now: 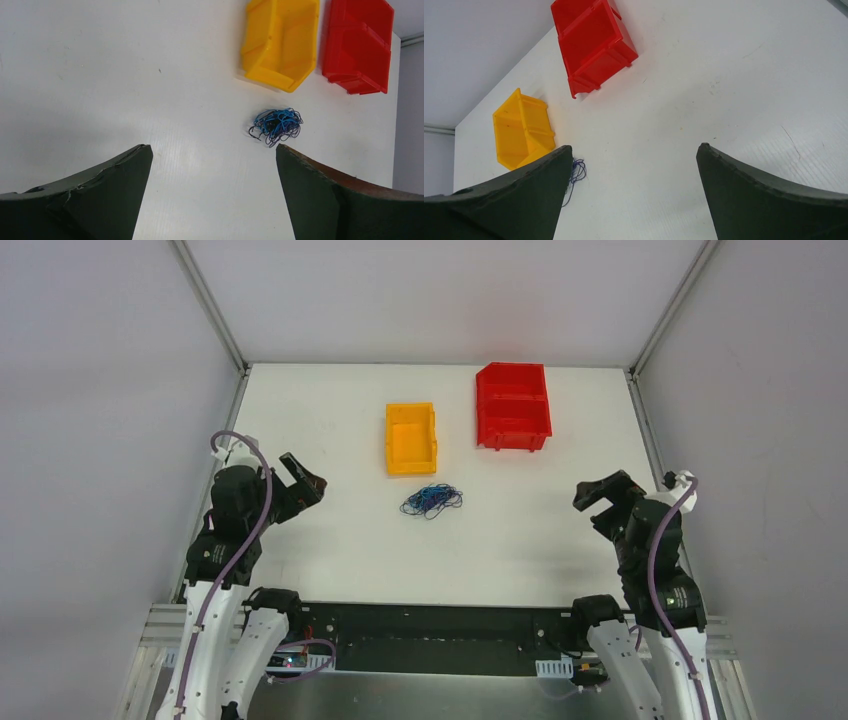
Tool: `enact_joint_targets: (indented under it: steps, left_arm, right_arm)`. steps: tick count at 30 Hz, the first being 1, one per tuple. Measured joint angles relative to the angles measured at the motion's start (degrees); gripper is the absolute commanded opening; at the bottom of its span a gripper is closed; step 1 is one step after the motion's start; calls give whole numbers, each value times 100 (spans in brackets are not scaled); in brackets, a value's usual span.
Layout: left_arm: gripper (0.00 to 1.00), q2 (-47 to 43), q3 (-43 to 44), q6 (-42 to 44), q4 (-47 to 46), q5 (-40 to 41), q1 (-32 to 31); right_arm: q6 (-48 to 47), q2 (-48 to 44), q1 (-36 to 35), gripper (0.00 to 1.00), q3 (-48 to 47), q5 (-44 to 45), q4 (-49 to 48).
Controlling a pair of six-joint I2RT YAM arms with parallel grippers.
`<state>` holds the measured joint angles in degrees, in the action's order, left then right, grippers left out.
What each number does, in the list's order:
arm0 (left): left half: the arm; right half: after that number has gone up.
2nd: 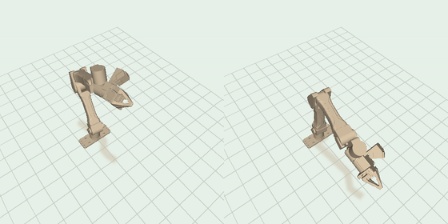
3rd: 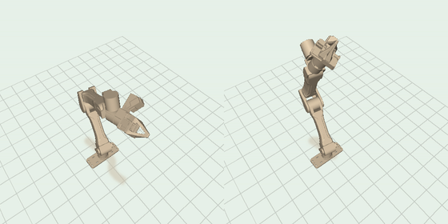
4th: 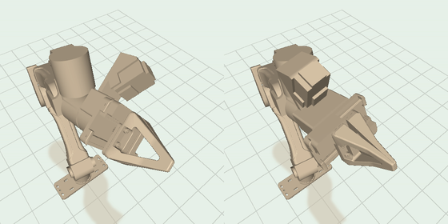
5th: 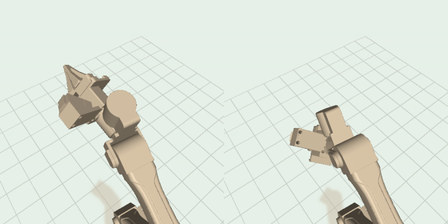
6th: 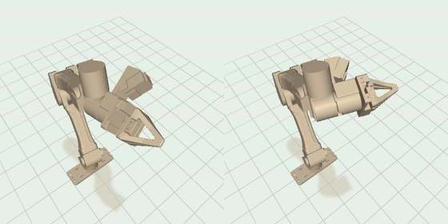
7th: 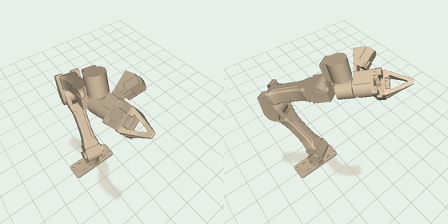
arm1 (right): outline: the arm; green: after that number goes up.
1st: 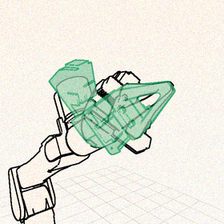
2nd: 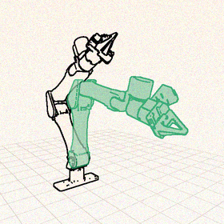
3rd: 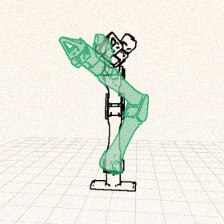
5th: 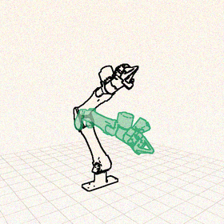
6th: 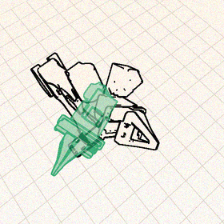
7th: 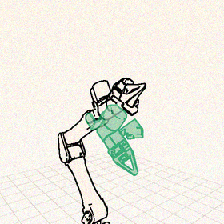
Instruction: Untangle the cables
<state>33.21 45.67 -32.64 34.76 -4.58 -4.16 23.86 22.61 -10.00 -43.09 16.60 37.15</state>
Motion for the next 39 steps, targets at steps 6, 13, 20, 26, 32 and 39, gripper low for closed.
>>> enact_joint_targets:
  steps: [6,13,20,26,32,39]
  left_arm:
    - [100,31,-39,9,-225,-490,0]
    - [100,647,-522,-199,-1012,-761,-662]
    - [96,2267,-466,83,-1867,-568,-2059]
    - [92,3248,-385,577,-2549,-529,-2444]
    - [89,4240,-356,975,-3965,-527,-2763]
    - [80,5191,-284,1307,-4739,-706,-2852]
  right_arm:
    - [13,-4,0,99,-33,-26,-50]
    - [151,179,0,99,-24,-203,-151]
    - [269,476,0,99,177,-525,-358]
    - [310,533,0,99,289,-844,-498]
    - [251,682,0,99,350,-1025,-603]
    - [136,973,0,99,348,-1132,-603]
